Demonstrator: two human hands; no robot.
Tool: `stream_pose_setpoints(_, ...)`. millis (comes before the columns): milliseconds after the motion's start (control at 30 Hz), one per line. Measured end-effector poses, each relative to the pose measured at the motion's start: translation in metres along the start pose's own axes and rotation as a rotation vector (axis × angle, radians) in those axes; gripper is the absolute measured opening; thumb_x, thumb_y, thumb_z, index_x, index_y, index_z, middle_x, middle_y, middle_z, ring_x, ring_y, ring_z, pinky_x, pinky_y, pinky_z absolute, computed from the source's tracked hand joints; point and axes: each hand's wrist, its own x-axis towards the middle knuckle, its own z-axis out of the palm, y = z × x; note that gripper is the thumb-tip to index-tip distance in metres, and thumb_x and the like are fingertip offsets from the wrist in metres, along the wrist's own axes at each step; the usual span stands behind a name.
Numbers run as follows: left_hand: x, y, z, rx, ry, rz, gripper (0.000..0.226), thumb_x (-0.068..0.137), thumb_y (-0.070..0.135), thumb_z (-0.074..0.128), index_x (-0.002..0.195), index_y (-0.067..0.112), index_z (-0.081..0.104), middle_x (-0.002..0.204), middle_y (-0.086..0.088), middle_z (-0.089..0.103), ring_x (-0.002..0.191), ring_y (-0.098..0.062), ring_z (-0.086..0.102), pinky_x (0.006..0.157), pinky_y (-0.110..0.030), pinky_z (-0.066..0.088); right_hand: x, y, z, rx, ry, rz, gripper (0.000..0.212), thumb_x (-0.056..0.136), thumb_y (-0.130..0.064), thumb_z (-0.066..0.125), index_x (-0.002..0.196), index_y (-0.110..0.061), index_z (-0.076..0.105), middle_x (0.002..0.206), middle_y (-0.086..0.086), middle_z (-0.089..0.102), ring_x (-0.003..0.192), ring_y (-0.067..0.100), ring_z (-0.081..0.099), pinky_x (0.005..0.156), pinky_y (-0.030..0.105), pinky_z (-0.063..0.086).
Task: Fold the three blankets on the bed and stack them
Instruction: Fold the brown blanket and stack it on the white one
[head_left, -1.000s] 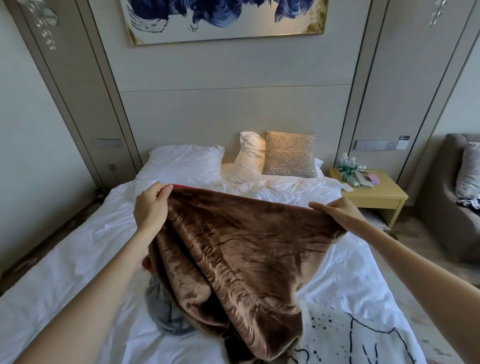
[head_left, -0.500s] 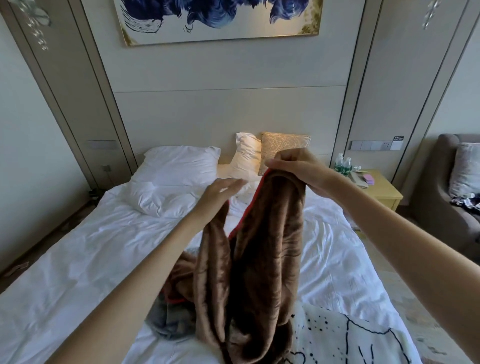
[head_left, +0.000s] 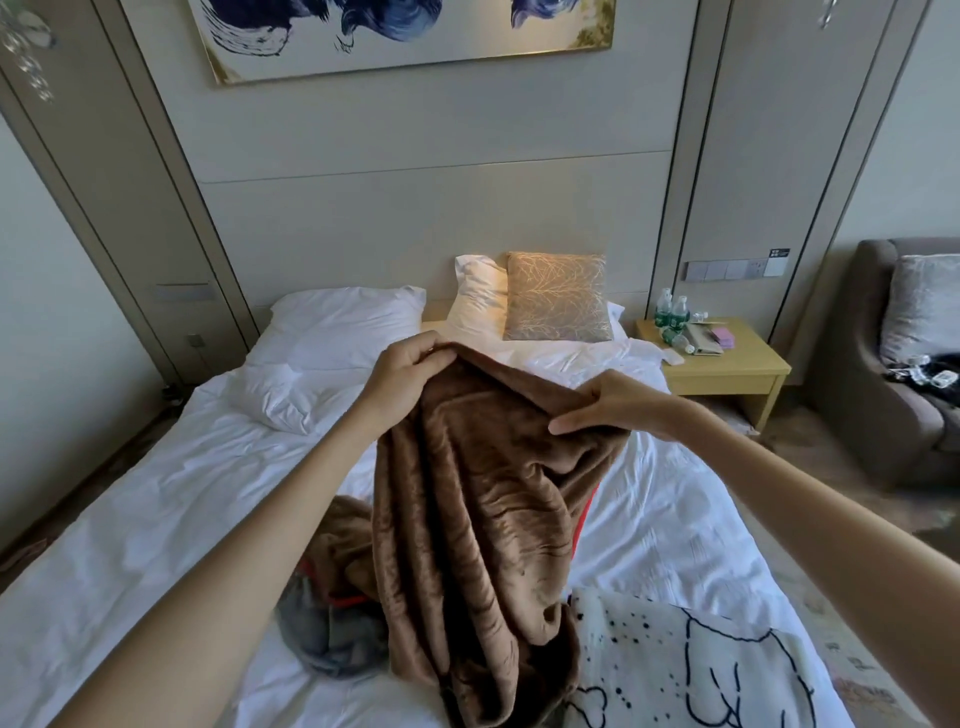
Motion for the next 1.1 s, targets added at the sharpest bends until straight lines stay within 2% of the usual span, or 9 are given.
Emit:
stream_pose_setpoints(167, 0.004, -0.015, -0.015, 0.083, 0.209, -0.036, 0.018, 0.097, 0.021, 0.056, 0.085, 0.018, 0.069, 0.078, 0.001, 0.066, 0.077, -0.007, 0.057, 0.071, -0.020, 0.040, 0.000, 0.045, 0.009, -0.144, 0.056, 0.038, 0.020, 0.058, -0.040, 0.089, 0.056, -0.034, 0.070, 0.055, -0.015, 0.063, 0.055, -0.002, 0.058, 0.053, 0.013, 0.040)
stream_pose_setpoints(333, 0.008, -0.026, -0.037, -0.002, 0.532, -0.133, 0.019, 0.095, 0.021, 0.057, 0.086, 0.008, 0.068, 0.074, 0.004, 0.062, 0.072, -0.008, 0.055, 0.073, -0.027, 0.042, -0.006, 0.091, 0.003, -0.518, 0.246, 0.083, 0.020, 0.073, -0.033, 0.078, 0.073, -0.020, 0.062, 0.072, -0.002, 0.061, 0.077, 0.021, 0.059, 0.058, 0.029, 0.035)
stream_pose_setpoints(533, 0.008, -0.038, -0.044, 0.022, 0.592, -0.188, 0.027, 0.095, 0.025, 0.058, 0.086, 0.000, 0.064, 0.074, -0.005, 0.056, 0.071, -0.015, 0.050, 0.068, -0.032, 0.038, -0.020, 0.117, -0.019, -0.579, 0.401, 0.170, 0.020, 0.080, -0.036, 0.072, 0.089, -0.018, 0.070, 0.087, 0.005, 0.071, 0.086, 0.027, 0.065, 0.063, 0.030, 0.041)
stream_pose_setpoints(633, 0.006, -0.040, -0.037, -0.009, 0.450, -0.242, 0.031, 0.093, 0.028, 0.062, 0.088, -0.002, 0.065, 0.079, -0.009, 0.059, 0.076, -0.020, 0.054, 0.071, -0.032, 0.039, -0.023, 0.102, -0.029, -0.518, 0.512, 0.135, 0.006, 0.082, -0.024, 0.064, 0.085, -0.020, 0.068, 0.084, 0.007, 0.069, 0.084, 0.032, 0.064, 0.065, 0.035, 0.049)
stream_pose_setpoints(700, 0.003, -0.036, -0.032, -0.086, 0.266, -0.267, 0.030, 0.091, 0.026, 0.067, 0.091, -0.004, 0.067, 0.086, -0.015, 0.065, 0.084, -0.027, 0.060, 0.078, -0.035, 0.043, -0.026, 0.086, -0.034, -0.470, 0.605, 0.062, 0.017, 0.075, -0.008, 0.057, 0.078, -0.024, 0.062, 0.079, 0.005, 0.068, 0.079, 0.034, 0.063, 0.059, 0.034, 0.043)
stream_pose_setpoints(767, -0.002, -0.026, -0.026, -0.139, -0.034, -0.350, 0.022, 0.085, 0.023, 0.072, 0.094, 0.003, 0.074, 0.098, -0.014, 0.073, 0.095, -0.029, 0.068, 0.088, -0.037, 0.048, -0.027, 0.064, -0.038, -0.470, 0.701, -0.019, 0.028, 0.069, 0.000, 0.053, 0.079, -0.025, 0.060, 0.079, 0.005, 0.068, 0.078, 0.033, 0.062, 0.057, 0.032, 0.042)
stream_pose_setpoints(900, -0.012, -0.005, 0.001, 0.109, -0.709, -0.445, 0.019, 0.082, 0.036, 0.074, 0.079, 0.018, 0.078, 0.079, 0.008, 0.072, 0.079, -0.007, 0.067, 0.074, -0.017, 0.047, -0.022, 0.015, -0.036, -0.559, 0.813, -0.233, 0.050, 0.062, 0.006, 0.046, 0.095, -0.026, 0.066, 0.087, 0.003, 0.070, 0.081, 0.031, 0.060, 0.059, 0.034, 0.045)
stream_pose_setpoints(1000, -0.019, -0.002, 0.034, 0.244, -0.583, -0.324, 0.035, 0.088, 0.048, 0.065, 0.093, 0.016, 0.079, 0.088, 0.007, 0.072, 0.098, -0.008, 0.064, 0.089, -0.020, 0.043, -0.022, -0.011, -0.028, -0.575, 0.789, -0.360, 0.049, 0.062, 0.008, 0.045, 0.091, -0.024, 0.068, 0.086, 0.003, 0.071, 0.076, 0.029, 0.059, 0.051, 0.025, 0.029)
stream_pose_setpoints(1100, -0.027, 0.008, 0.064, 0.100, -0.402, -0.218, 0.051, 0.078, 0.062, 0.063, 0.096, 0.016, 0.076, 0.089, 0.003, 0.071, 0.091, -0.003, 0.064, 0.086, -0.021, 0.042, -0.022, -0.023, -0.013, -0.613, 0.693, -0.380, 0.038, 0.068, 0.008, 0.046, 0.085, -0.017, 0.068, 0.081, 0.007, 0.070, 0.073, 0.030, 0.059, 0.048, 0.024, 0.022)
